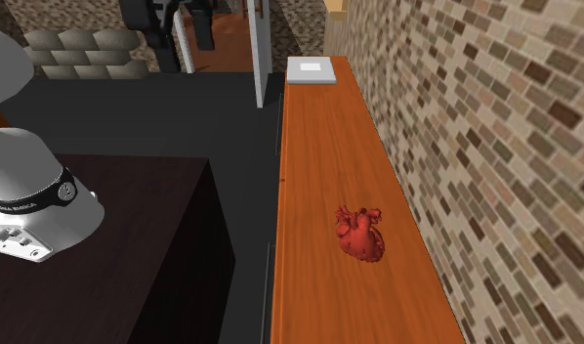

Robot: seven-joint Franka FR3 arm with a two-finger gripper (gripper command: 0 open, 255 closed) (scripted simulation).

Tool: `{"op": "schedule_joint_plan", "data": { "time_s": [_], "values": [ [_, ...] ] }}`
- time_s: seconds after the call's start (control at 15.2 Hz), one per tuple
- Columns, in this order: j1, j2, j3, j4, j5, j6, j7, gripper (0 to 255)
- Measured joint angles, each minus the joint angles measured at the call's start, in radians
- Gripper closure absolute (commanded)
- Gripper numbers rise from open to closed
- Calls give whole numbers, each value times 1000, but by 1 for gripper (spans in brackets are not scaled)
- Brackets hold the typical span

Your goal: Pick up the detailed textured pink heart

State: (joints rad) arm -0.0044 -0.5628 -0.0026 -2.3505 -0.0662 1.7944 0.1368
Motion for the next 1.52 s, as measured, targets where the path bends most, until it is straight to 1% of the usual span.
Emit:
{"op": "schedule_joint_plan", "data": {
  "time_s": [0.4,0.79,1.32,1.52],
  "values": [
    [12,236,7,66,0,136,-5,0],
    [24,467,20,177,-1,223,-4,0],
    [39,789,33,391,-11,285,-9,0],
    [48,923,38,517,-15,276,-9,0]
  ]
}}
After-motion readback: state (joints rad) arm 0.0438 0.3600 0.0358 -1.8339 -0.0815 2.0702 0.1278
